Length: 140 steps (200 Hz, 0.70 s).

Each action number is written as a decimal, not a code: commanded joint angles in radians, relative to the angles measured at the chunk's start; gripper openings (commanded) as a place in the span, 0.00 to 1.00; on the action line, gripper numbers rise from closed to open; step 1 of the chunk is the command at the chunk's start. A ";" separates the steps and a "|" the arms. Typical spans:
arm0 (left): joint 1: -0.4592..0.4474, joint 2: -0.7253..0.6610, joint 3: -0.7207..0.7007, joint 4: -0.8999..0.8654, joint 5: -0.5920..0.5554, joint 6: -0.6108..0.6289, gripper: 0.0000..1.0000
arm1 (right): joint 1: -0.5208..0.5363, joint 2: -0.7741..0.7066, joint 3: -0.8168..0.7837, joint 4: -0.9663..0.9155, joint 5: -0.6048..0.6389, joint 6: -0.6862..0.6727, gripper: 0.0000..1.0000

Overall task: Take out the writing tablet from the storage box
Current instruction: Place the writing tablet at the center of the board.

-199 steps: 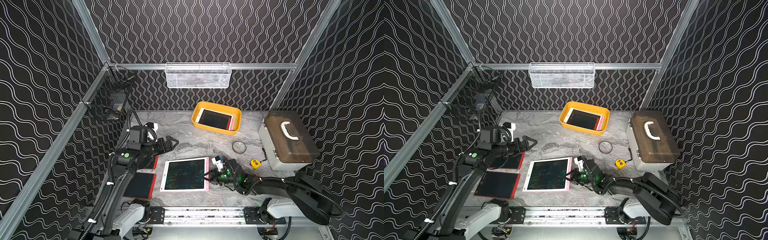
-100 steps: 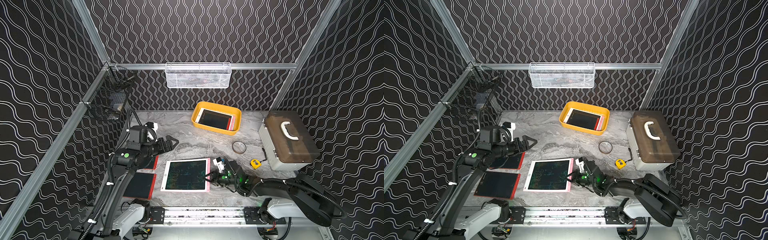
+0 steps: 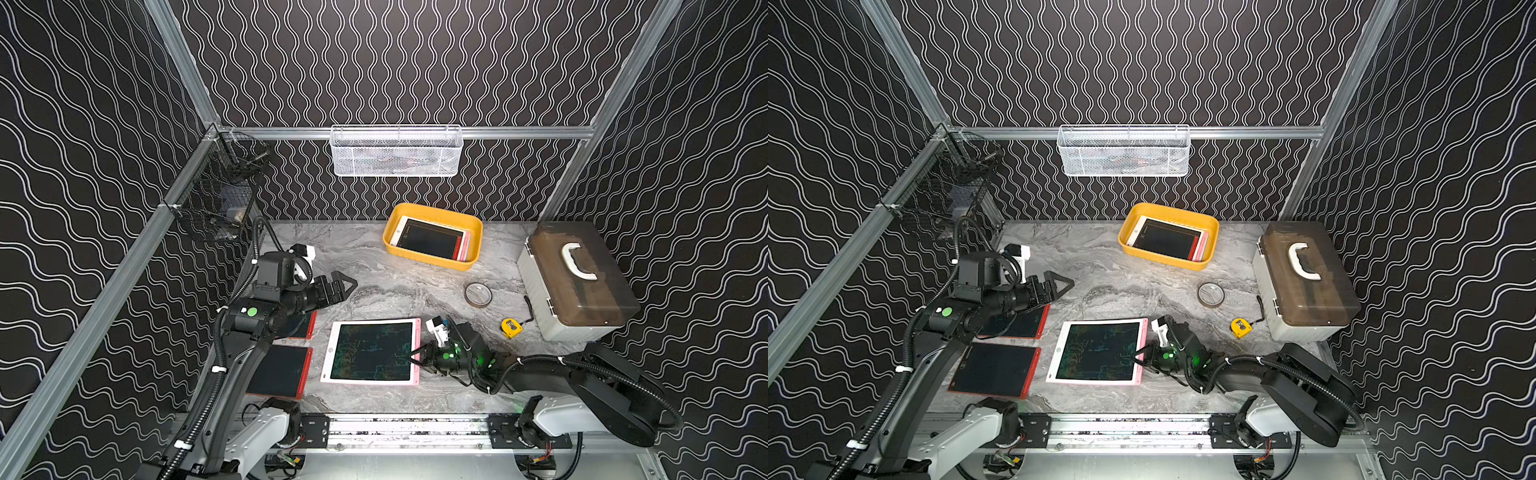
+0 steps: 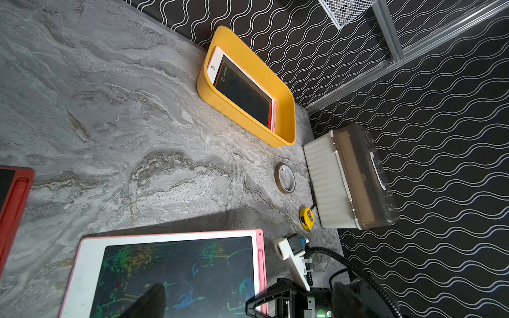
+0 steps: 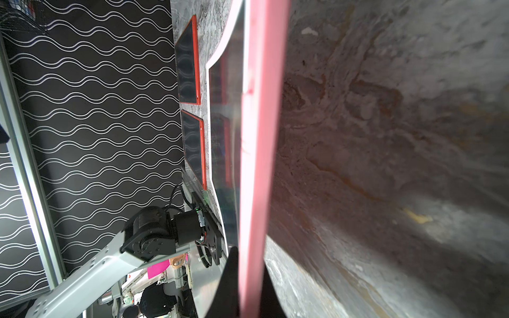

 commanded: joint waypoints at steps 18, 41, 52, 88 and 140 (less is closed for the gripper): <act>0.000 0.000 0.007 0.009 0.003 0.006 0.98 | 0.004 0.052 0.018 -0.052 -0.015 -0.016 0.01; 0.000 0.001 0.008 0.004 0.005 0.008 0.98 | 0.006 0.068 0.016 -0.036 -0.043 -0.011 0.01; 0.000 0.001 0.009 0.003 0.003 0.009 0.98 | 0.006 0.060 0.017 -0.051 -0.051 -0.013 0.01; 0.000 0.002 0.008 0.000 0.003 0.014 0.98 | 0.010 0.023 -0.016 -0.060 -0.056 0.010 0.01; 0.000 0.001 0.004 0.001 0.001 0.012 0.98 | 0.043 0.017 -0.021 -0.067 -0.033 0.026 0.04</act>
